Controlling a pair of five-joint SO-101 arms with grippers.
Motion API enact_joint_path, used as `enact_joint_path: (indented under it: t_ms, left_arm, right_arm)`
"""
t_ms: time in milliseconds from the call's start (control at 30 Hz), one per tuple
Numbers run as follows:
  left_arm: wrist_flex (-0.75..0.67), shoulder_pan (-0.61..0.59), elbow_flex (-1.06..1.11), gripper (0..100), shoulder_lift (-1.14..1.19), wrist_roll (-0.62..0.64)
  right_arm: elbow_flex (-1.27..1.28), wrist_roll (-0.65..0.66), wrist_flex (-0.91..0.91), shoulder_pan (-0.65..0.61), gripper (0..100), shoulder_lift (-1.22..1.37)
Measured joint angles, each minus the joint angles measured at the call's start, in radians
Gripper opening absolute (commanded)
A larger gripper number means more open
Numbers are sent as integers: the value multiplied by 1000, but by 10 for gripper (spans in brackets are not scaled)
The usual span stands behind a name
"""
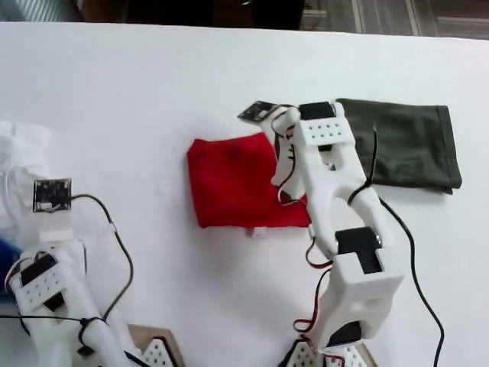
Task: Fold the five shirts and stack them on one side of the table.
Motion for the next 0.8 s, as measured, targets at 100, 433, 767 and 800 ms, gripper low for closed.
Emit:
enact_joint_path:
  t_ms: [100, 433, 767, 800]
  left_arm:
    - [0, 0, 0, 26, 0, 0]
    - [0, 0, 0, 26, 0, 0]
    - [0, 0, 0, 26, 0, 0]
    - [0, 0, 0, 26, 0, 0]
  right_arm:
    - [0, 2, 0, -2, 149, 0]
    - [0, 2, -12, -2, 149, 58]
    - [0, 2, -12, 0, 19, 58]
    - [0, 2, -12, 0, 21, 58]
